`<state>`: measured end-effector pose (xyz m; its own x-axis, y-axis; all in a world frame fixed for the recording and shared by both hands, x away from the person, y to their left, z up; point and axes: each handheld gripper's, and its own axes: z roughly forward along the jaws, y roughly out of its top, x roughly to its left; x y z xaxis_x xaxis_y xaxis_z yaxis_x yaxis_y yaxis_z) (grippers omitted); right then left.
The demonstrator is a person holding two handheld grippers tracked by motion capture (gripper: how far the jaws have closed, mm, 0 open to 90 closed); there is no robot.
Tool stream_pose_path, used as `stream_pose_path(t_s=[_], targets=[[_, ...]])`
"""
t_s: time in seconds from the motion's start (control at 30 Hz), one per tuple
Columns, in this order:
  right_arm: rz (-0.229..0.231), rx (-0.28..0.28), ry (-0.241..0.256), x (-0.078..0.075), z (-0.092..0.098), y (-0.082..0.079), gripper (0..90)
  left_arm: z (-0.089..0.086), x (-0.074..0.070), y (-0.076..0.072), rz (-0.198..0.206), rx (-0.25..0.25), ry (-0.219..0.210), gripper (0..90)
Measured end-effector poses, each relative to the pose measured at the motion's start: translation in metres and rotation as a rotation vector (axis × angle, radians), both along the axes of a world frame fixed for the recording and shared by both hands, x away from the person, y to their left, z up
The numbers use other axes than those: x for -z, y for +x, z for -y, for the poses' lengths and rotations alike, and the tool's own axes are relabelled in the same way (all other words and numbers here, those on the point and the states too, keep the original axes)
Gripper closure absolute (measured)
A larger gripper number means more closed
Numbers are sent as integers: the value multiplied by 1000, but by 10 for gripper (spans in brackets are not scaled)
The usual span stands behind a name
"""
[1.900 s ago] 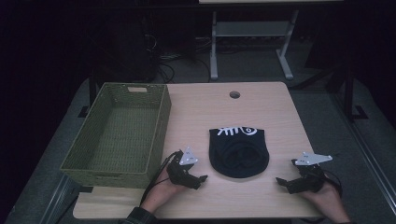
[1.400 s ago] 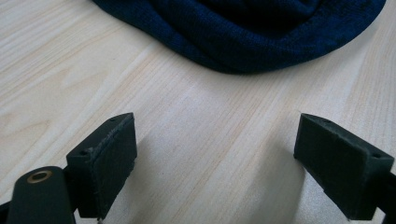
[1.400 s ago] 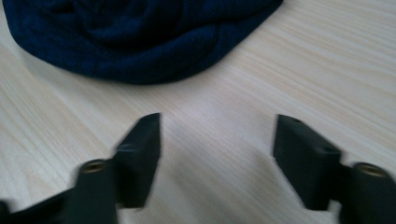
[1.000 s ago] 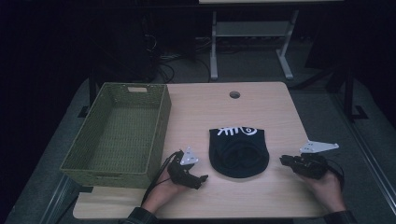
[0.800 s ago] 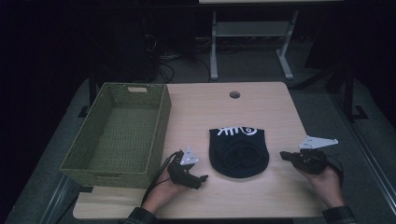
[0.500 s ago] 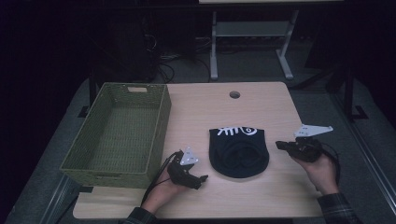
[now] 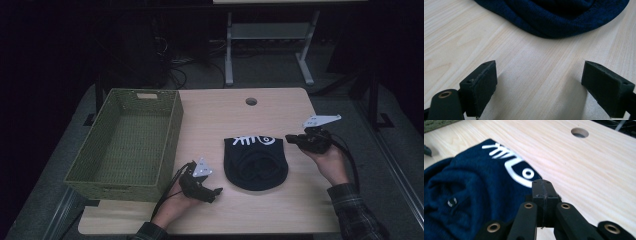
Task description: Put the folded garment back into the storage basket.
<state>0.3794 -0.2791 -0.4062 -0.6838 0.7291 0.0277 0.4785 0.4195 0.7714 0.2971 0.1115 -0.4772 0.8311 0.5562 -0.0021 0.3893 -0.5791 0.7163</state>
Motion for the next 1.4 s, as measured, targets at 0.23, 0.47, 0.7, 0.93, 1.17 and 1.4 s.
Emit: stream_pose_path(t_s=[0.23,0.47,0.7,0.93,1.17,1.4], targets=[[-22,-18,-23,1,-12,25,900,0,0,0,0,0,0,121],[-65,-8,-39,11,-24,50,900,0,0,0,-1,1,-3,121],[-102,-1,-70,30,-32,71,900,0,0,0,-1,3,-2,121],[-137,3,-85,42,-30,76,900,0,0,0,-1,3,-2,121],[-150,-4,-99,47,-26,71,900,-1,0,0,0,3,-2,122],[-156,-1,-100,49,-18,65,900,-1,0,0,0,4,-1,122]])
